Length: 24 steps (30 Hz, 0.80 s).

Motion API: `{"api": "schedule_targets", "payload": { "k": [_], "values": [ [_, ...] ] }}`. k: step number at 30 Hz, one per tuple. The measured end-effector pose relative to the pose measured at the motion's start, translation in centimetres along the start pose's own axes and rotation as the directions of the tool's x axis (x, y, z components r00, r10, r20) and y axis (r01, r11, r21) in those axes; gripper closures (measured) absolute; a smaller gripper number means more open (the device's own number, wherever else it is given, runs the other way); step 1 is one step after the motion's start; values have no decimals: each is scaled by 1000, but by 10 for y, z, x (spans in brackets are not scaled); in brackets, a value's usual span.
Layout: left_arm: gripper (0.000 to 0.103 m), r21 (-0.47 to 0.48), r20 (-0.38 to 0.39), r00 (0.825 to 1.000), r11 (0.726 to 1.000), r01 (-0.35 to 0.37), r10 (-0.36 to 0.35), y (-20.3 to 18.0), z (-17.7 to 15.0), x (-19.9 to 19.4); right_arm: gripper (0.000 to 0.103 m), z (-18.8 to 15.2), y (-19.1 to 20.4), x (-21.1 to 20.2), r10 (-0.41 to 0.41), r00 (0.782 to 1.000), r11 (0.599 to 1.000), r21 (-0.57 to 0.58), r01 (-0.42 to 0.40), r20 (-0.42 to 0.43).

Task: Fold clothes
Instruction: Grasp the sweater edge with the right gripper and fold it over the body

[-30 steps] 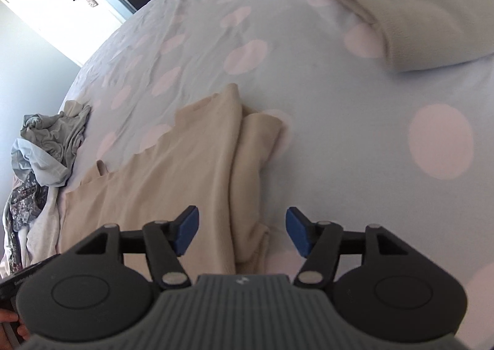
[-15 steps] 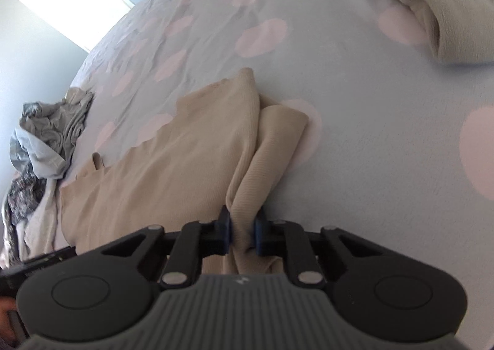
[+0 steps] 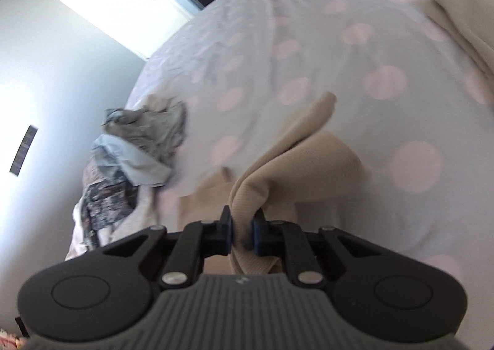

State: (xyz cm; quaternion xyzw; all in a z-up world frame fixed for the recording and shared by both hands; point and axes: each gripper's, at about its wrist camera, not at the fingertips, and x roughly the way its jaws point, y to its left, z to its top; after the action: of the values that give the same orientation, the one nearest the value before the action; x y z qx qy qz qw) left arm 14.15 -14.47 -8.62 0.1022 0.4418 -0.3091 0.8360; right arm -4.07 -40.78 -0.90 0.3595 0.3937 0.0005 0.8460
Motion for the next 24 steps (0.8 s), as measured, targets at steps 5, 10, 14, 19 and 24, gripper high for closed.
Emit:
{"api": "schedule_targets", "payload": {
  "k": [5,10,14,19,24],
  "values": [
    [78,-2,16,999,1000,31,-31,5,5,-15,89,-16,65,36,34,998,996,-79,-38,-55],
    [78,2,11,1000,1000,27,-27,13,4,-18,89,-44,100,94,12,992,992,-123,-28,-128],
    [78,3,-5,1000,1000,15,-15,21,1,-15,89,-64,108,143,-21,984,990,-144,-5,-179],
    [78,4,-32,999,1000,7,-7,26,-3,-10,89,-79,103,183,-60,970,988,-155,23,-236],
    [79,5,-63,998,1000,-9,9,31,-6,-5,78,-83,95,193,-47,958,993,-121,13,-283]
  ]
}}
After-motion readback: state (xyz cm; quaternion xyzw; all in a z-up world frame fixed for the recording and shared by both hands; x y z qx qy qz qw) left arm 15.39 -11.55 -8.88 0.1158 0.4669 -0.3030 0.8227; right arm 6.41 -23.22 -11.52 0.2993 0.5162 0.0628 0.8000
